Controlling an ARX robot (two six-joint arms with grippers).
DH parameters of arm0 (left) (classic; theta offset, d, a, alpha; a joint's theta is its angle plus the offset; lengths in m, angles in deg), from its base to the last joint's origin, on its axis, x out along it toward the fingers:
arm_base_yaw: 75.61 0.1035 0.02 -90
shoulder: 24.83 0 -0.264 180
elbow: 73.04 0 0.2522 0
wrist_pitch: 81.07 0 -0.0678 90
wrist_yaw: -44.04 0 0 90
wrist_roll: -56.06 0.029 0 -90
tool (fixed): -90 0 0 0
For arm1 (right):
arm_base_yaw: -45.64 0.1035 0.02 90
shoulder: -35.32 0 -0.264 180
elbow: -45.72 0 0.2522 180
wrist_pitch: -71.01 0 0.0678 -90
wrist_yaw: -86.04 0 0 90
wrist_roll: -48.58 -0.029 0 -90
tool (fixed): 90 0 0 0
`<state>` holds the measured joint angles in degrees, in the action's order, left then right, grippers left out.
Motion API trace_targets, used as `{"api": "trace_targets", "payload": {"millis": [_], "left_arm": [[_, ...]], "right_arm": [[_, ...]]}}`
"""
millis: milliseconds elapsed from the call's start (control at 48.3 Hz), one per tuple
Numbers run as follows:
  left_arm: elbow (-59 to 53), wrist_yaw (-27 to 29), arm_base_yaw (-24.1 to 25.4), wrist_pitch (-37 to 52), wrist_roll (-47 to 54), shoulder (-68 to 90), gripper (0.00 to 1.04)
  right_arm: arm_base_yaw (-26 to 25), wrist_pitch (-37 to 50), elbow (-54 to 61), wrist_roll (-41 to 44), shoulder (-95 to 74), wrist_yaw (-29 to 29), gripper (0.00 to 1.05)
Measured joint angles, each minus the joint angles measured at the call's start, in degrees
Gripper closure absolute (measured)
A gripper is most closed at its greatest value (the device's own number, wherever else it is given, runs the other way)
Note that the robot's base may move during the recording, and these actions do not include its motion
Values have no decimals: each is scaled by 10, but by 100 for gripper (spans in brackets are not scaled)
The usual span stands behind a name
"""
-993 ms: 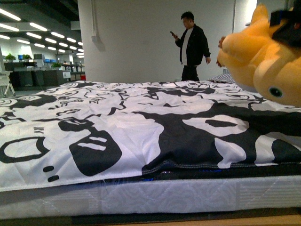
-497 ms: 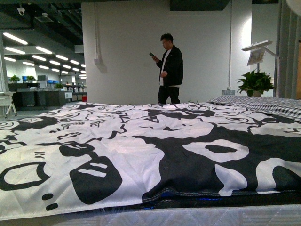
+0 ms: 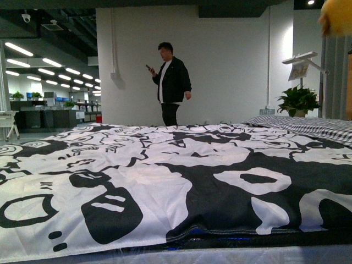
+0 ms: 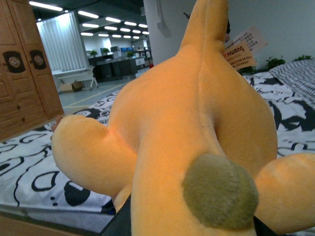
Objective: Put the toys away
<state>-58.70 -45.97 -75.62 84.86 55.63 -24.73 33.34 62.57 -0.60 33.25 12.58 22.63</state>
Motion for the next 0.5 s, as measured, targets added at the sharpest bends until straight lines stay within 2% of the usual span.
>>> {"api": "trace_targets", "payload": {"millis": [145,352,497], "left_arm": [[0,0,0,0,0,0,6],[0,0,0,0,0,0,6],[0,0,0,0,0,0,6]], "right_arm": [[93,0,61,20,32,-87,85],[270,39,152,61,72,-261,85],[291,41,165,68,74,-277,85]]}}
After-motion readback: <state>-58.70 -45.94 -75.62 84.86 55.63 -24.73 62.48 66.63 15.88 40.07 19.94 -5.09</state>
